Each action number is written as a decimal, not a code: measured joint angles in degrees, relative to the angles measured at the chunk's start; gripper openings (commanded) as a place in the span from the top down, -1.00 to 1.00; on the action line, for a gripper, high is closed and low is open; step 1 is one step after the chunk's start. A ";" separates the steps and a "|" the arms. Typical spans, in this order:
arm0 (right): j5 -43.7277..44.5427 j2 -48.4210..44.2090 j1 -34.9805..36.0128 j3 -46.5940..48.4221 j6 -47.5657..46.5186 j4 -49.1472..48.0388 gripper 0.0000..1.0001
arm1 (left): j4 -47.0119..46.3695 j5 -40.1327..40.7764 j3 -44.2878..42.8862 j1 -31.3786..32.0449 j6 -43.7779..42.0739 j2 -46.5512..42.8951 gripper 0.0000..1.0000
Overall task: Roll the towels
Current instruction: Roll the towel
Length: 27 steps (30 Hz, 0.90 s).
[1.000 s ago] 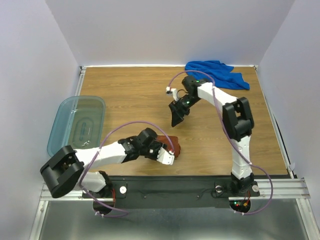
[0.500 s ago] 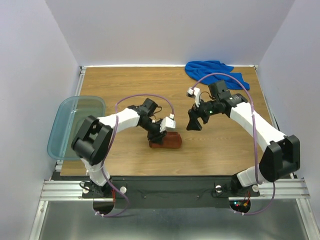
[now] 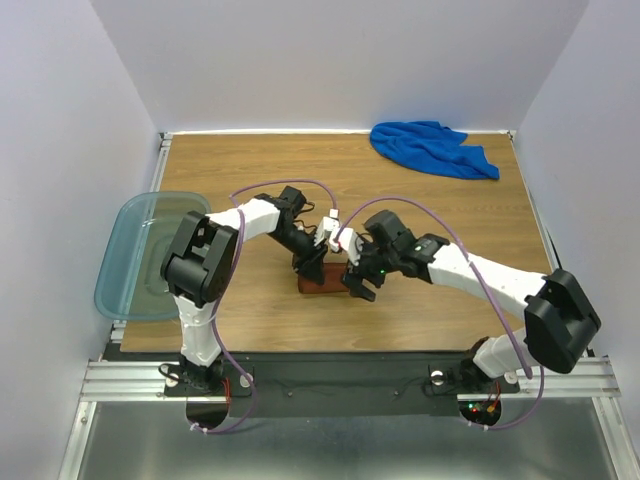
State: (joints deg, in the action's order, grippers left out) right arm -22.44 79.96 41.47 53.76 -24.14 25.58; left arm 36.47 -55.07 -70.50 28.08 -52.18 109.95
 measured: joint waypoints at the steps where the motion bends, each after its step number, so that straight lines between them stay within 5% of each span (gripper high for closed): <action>1: 1.62 0.72 1.40 -0.37 -0.07 -1.51 -0.69 | 0.28 -0.17 -0.17 -0.15 -0.02 0.20 0.39; 18: 14.25 8.79 9.22 -0.70 -6.84 -10.67 -0.66 | 5.84 -4.39 -4.72 -2.34 -0.63 5.31 0.38; 21: 14.99 10.56 9.22 -0.72 -7.91 -12.57 -0.47 | 6.03 -4.46 -4.76 -2.51 -0.85 5.33 0.35; 27: 15.52 12.26 9.22 -2.14 -10.14 -17.00 0.43 | 6.60 -4.55 -4.76 -3.21 -1.29 5.33 0.09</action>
State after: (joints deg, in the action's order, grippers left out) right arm -6.92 92.23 50.70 51.62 -34.28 8.58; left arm 43.07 -59.61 -75.26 24.86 -53.47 115.28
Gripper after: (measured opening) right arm 0.444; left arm 0.438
